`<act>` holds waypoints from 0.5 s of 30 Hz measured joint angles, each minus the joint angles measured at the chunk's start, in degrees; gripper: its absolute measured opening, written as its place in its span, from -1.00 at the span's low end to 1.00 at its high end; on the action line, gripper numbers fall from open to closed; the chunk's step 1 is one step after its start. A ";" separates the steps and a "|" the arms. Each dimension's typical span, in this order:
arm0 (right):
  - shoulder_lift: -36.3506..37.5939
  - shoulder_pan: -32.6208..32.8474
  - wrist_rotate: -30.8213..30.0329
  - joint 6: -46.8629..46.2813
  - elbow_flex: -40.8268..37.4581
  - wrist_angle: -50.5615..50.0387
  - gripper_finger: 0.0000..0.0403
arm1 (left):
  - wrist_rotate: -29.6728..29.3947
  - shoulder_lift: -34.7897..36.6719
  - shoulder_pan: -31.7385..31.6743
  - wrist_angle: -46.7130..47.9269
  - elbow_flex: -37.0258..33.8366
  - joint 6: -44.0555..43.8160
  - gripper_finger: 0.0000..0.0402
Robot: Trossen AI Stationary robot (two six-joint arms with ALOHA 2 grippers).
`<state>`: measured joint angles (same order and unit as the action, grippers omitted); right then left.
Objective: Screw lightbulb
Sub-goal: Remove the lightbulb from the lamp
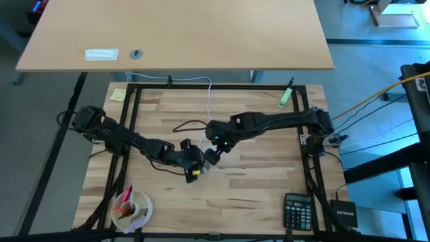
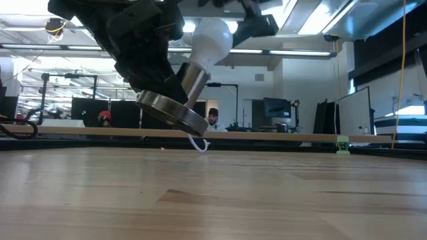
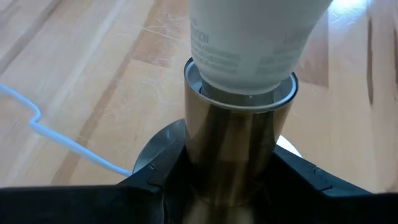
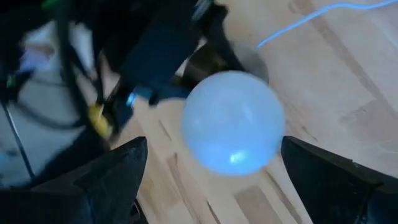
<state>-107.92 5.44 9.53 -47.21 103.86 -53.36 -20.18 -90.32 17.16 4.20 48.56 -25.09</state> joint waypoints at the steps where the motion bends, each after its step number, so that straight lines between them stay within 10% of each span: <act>1: -0.01 -0.30 -0.04 -1.41 -0.64 0.99 0.84 | -0.45 0.00 0.02 0.00 0.00 -0.38 -0.19; 15: -0.07 -1.48 -1.15 -7.64 -5.10 6.10 0.84 | -2.03 0.07 -0.02 -0.37 0.07 -3.00 -0.19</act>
<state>-107.98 3.97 8.38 -54.85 98.76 -47.27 -22.22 -90.26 17.15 3.84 48.62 -28.09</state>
